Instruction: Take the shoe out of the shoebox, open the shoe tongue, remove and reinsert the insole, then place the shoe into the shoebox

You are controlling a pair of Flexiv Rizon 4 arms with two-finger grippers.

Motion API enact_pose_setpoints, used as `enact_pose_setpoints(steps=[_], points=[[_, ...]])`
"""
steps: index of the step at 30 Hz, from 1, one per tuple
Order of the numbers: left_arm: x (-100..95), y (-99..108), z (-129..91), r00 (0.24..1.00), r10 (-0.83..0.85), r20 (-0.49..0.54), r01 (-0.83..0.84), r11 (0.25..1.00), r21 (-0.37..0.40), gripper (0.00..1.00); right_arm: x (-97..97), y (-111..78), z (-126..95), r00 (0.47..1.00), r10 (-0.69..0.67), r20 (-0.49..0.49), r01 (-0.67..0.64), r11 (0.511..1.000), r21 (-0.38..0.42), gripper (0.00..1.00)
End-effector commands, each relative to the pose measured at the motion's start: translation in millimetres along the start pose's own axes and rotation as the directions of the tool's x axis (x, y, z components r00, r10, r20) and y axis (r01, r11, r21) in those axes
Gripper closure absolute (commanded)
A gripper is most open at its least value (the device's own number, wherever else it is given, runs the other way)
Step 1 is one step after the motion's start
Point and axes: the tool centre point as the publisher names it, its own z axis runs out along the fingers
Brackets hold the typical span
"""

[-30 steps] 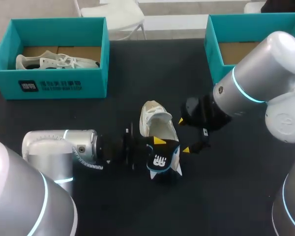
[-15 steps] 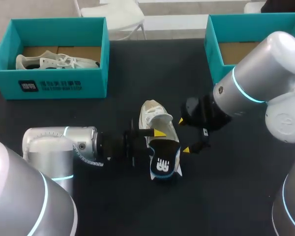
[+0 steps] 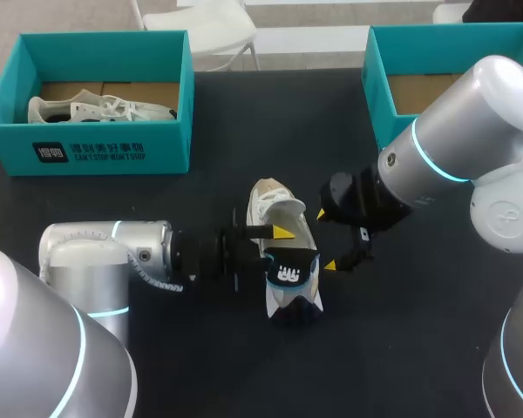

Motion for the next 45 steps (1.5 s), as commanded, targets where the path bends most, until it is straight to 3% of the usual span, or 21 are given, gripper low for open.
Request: enact_pose_setpoints(steps=[1,20,24,26,29,45], points=[[-2.2,-6.6,-3.5,1.0,-0.001,-0.006,0.001,1.0,-0.008,0.62,0.9,0.5,1.3,1.0,0.0,0.003,0.0,1.0,0.001,0.0],[-0.1,-33.4,-26.0,0.996,0.006,-0.09,-0.018,0.992,-0.127,0.62,0.9,0.5,1.3,1.0,0.0,0.003,0.0,1.0,0.001,0.0],[3.4,-33.6,-24.7,0.994,-0.001,-0.107,-0.015,0.99,-0.144,0.7,0.9,0.5,1.3,1.0,0.0,0.003,0.0,1.0,0.001,0.0],[5.7,-32.3,-22.7,0.994,-0.007,-0.113,-0.009,0.989,-0.145,0.87,0.9,0.5,1.3,1.0,0.0,0.003,0.0,1.0,0.001,0.0],[9.1,-29.3,-20.1,0.992,-0.006,-0.127,-0.013,0.989,-0.149,1.0,0.9,0.5,1.3,1.0,0.0,0.003,0.0,1.0,0.001,0.0],[17.4,8.7,-24.9,0.988,0.024,-0.151,-0.057,0.973,-0.223,1.0,0.9,0.5,1.3,1.0,0.0,0.003,0.0,1.0,0.001,0.0]])
